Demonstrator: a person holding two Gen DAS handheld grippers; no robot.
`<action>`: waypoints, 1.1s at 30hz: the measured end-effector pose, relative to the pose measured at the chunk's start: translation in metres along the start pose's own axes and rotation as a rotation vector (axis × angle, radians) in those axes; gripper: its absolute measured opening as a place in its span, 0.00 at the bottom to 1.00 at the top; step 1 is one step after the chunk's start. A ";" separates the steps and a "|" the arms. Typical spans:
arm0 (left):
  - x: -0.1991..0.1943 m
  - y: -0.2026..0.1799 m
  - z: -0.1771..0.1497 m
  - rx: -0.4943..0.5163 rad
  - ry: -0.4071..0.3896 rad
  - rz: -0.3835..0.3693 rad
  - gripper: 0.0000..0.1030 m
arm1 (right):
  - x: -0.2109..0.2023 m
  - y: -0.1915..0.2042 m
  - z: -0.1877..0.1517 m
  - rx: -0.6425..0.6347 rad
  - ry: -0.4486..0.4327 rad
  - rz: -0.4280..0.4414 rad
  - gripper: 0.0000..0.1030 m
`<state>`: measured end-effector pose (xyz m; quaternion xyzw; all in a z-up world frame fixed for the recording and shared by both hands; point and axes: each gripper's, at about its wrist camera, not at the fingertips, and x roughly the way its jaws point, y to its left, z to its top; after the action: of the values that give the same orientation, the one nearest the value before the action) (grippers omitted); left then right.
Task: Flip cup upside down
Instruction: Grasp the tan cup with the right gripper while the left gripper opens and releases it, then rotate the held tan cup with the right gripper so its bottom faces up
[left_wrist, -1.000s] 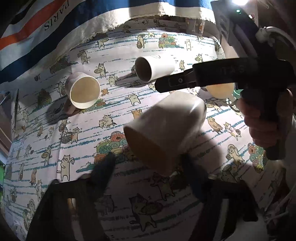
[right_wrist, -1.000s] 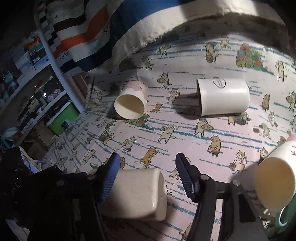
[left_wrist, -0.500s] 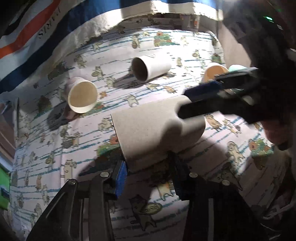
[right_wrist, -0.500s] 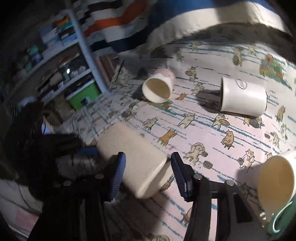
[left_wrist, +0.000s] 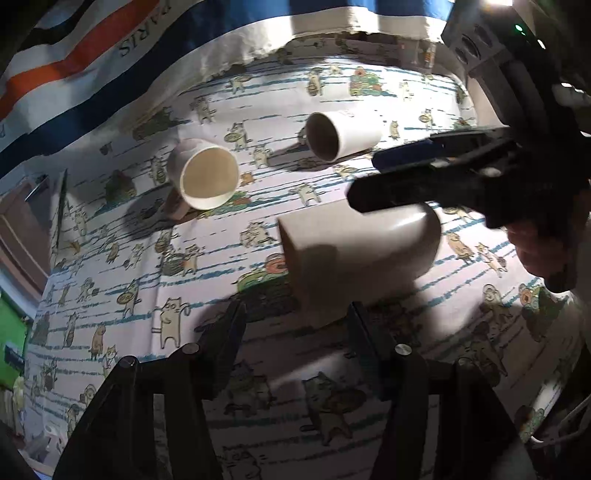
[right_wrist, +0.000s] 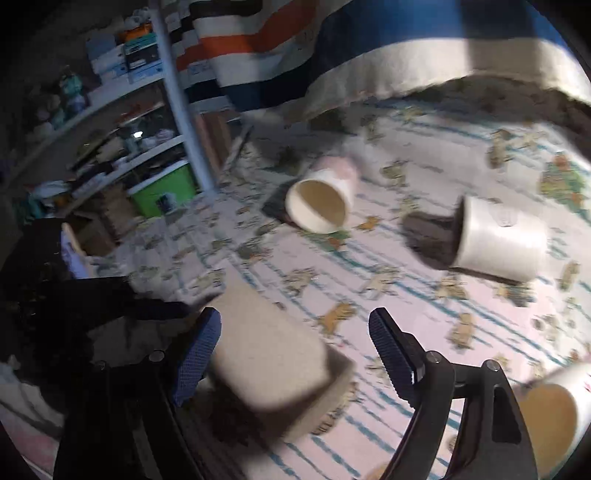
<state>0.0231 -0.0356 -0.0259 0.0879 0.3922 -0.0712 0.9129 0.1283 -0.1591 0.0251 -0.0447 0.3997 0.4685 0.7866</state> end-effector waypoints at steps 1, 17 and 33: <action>0.001 0.002 0.000 -0.006 0.003 0.005 0.54 | 0.003 0.003 -0.002 -0.018 0.020 0.018 0.81; 0.000 0.016 0.003 -0.041 -0.025 0.009 0.54 | 0.018 0.028 -0.041 -0.194 0.173 -0.066 0.70; -0.008 0.007 0.010 -0.049 -0.093 -0.028 0.54 | -0.054 0.019 -0.044 0.027 -0.115 -0.324 0.67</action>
<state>0.0259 -0.0303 -0.0124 0.0567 0.3520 -0.0787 0.9310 0.0748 -0.2062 0.0377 -0.0711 0.3482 0.3319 0.8738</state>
